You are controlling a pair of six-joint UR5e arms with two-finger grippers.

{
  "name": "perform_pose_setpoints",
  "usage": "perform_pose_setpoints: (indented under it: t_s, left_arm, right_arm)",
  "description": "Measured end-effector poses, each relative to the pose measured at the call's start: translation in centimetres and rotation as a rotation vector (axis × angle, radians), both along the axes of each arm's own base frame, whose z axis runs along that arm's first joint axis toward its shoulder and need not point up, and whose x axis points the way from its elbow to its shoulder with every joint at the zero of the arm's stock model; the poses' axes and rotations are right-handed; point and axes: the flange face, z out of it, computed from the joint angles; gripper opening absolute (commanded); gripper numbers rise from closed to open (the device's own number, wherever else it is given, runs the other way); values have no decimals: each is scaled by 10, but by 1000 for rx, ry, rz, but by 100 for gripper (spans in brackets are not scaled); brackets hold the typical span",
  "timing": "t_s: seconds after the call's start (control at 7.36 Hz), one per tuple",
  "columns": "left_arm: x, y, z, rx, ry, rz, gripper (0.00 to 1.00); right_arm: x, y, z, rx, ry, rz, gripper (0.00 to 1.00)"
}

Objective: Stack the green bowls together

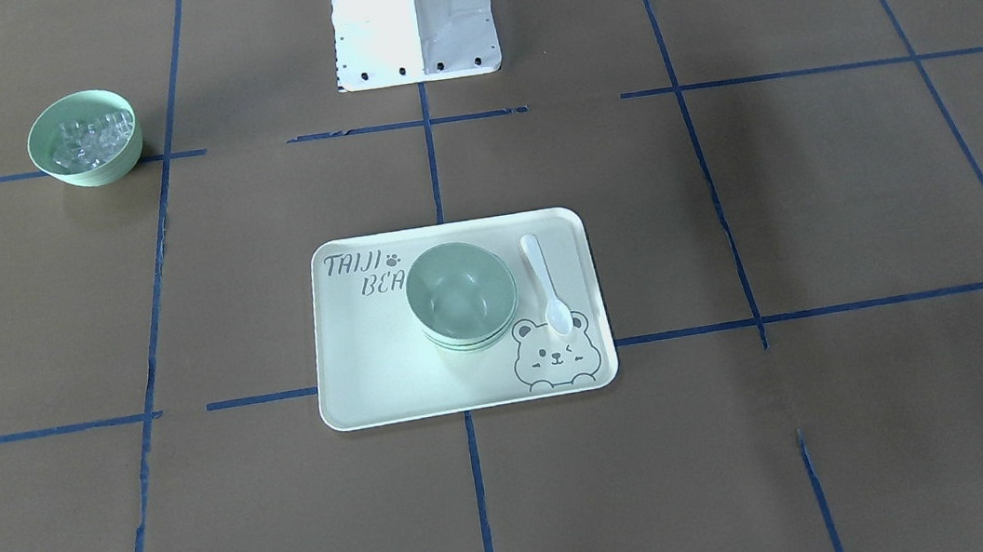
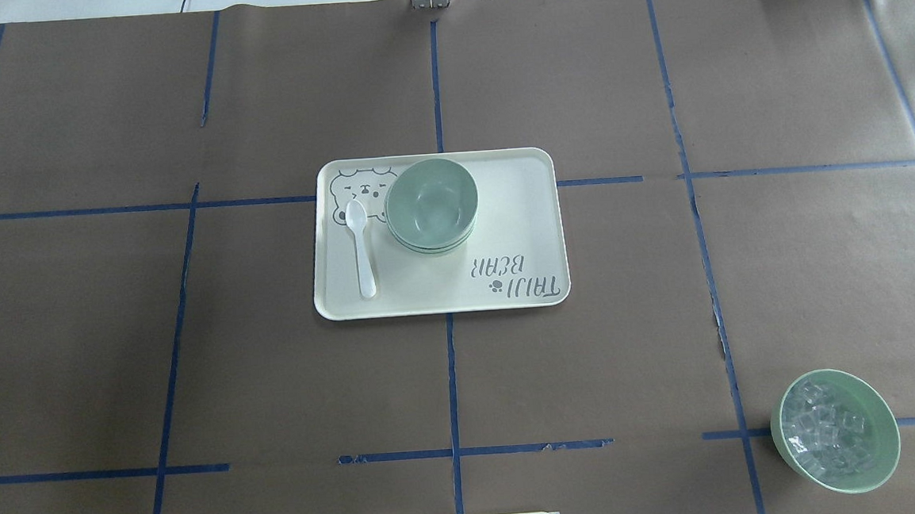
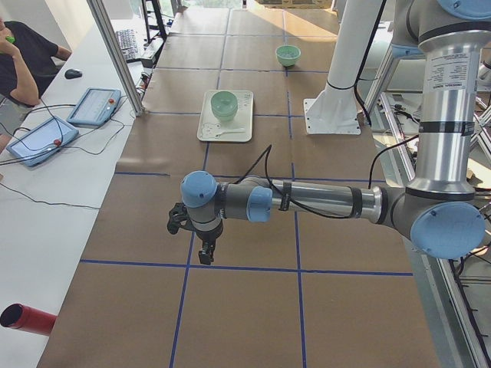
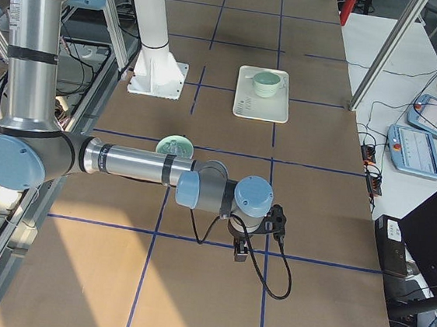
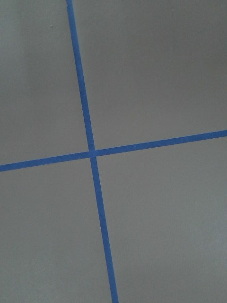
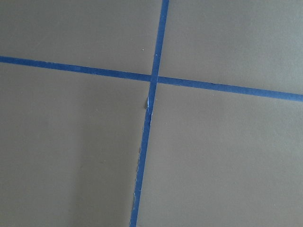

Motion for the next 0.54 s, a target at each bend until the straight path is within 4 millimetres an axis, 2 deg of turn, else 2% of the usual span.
perform_pose_setpoints:
  t_s: [0.54]
  left_arm:
    - [0, 2, 2, -8, -1, -4, 100]
  right_arm:
    - [1, 3, 2, -37, -4, 33, 100]
